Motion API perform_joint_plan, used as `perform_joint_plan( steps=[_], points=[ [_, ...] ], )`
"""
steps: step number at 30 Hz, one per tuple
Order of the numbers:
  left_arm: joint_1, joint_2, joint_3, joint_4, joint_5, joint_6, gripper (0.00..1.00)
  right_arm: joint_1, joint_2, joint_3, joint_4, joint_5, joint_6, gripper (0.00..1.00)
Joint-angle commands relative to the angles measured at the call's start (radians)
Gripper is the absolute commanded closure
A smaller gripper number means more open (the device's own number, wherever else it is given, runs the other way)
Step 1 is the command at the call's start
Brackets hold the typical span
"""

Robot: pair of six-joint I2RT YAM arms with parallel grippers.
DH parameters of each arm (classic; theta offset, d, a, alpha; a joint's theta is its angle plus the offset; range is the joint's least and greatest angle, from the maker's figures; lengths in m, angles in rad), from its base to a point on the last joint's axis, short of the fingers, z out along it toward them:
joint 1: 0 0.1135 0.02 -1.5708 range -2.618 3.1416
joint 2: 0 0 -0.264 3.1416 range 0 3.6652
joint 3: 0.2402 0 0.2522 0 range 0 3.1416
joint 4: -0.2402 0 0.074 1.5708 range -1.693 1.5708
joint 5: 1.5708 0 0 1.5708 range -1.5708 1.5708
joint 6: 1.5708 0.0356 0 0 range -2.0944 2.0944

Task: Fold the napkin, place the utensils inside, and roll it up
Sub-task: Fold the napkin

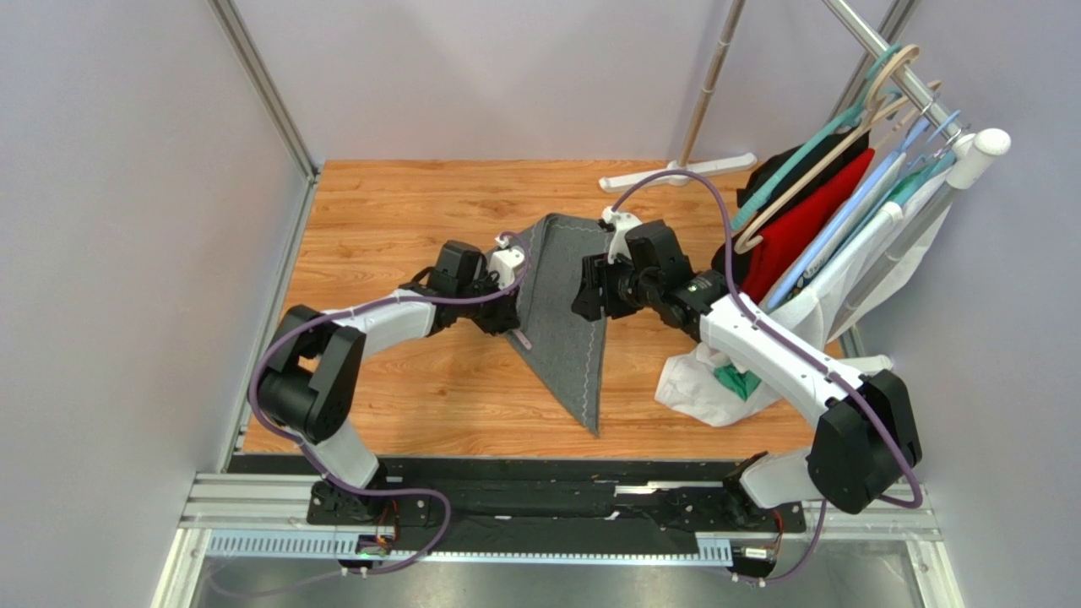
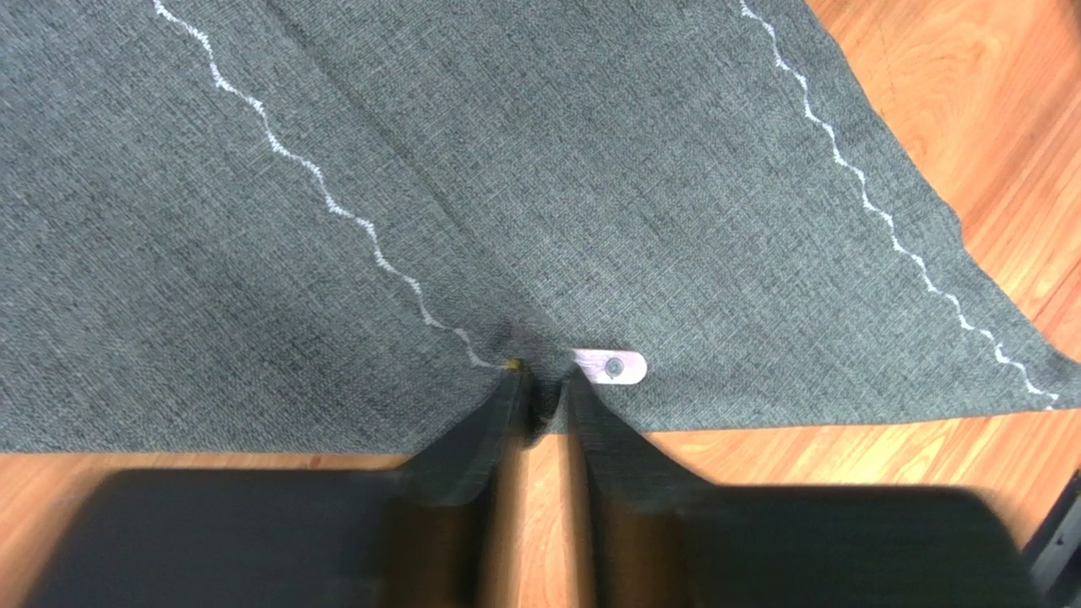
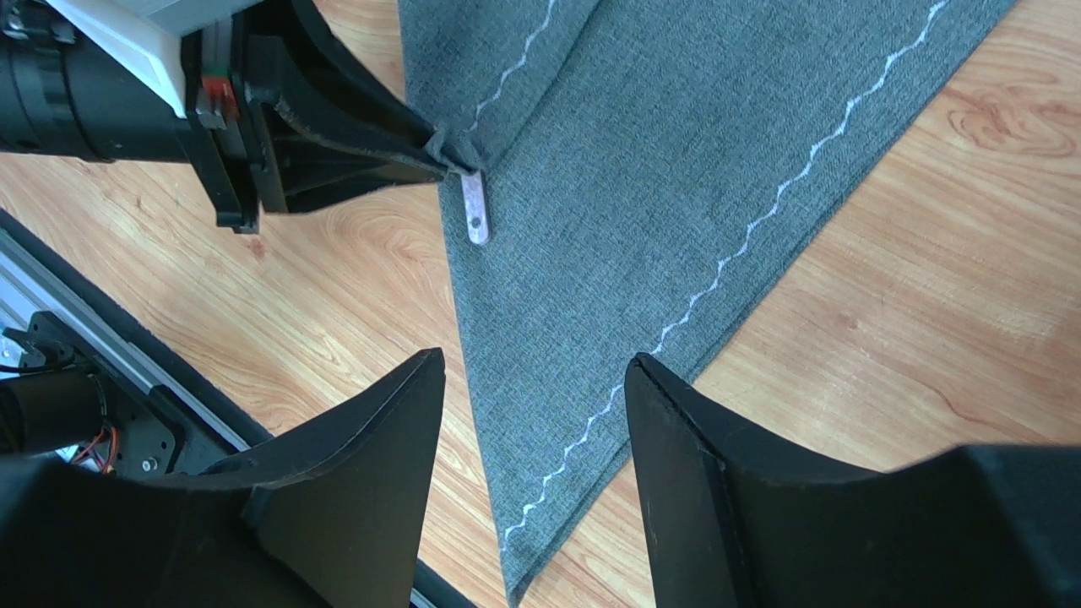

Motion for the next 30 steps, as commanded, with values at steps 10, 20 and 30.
perform_joint_plan(
  steps=[10,20,30],
  points=[
    [-0.013,-0.048,0.012,0.035,0.038,-0.068,0.11,0.008,-0.05,-0.016,0.008,0.026,0.011,0.42],
    [-0.03,-0.144,-0.01,0.126,0.037,-0.164,0.09,0.01,-0.078,-0.029,-0.006,0.043,0.014,0.42],
    [-0.038,-0.306,-0.164,0.045,-0.313,-0.495,0.11,0.037,-0.115,-0.068,-0.055,0.079,0.021,0.42]
  ],
)
